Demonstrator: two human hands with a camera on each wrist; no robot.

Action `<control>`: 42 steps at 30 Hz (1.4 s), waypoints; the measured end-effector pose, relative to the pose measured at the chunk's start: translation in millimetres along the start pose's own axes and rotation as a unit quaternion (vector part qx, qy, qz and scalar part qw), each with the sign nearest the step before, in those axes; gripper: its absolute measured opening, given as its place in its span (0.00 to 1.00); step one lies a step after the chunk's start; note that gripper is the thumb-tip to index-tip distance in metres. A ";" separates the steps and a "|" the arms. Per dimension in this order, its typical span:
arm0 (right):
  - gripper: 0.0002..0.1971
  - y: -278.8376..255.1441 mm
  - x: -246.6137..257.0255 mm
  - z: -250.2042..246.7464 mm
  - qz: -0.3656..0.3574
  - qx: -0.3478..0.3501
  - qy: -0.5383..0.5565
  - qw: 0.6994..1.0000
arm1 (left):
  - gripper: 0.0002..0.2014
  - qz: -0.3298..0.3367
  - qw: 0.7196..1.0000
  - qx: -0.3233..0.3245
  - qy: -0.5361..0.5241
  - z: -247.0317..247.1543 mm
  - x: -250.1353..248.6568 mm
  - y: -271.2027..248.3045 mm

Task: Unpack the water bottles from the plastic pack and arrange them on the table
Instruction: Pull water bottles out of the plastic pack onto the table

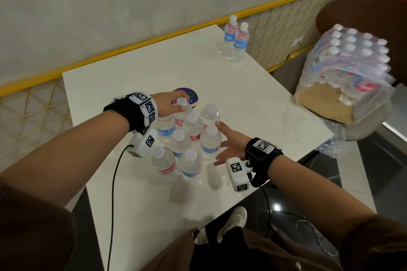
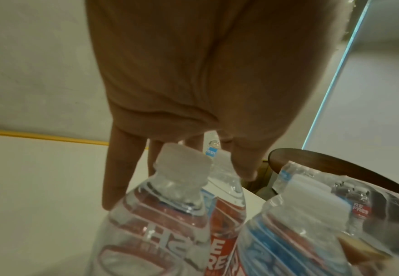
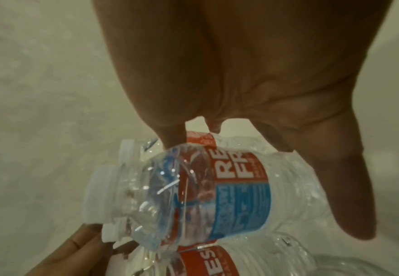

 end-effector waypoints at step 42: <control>0.24 -6.2 -4.5 -141.5 0.049 -0.090 -0.085 0.991 | 0.23 0.153 0.955 0.032 0.252 57.7 -211.5 37.8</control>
Point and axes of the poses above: each hand's wrist, its own y-axis towards the middle knuckle, its own z-axis out of the palm, x = y × z, the point moved 8 cm from there along y, towards the middle knuckle, and after that the axes turned 12 degrees about -z, right-handed, at the moved point
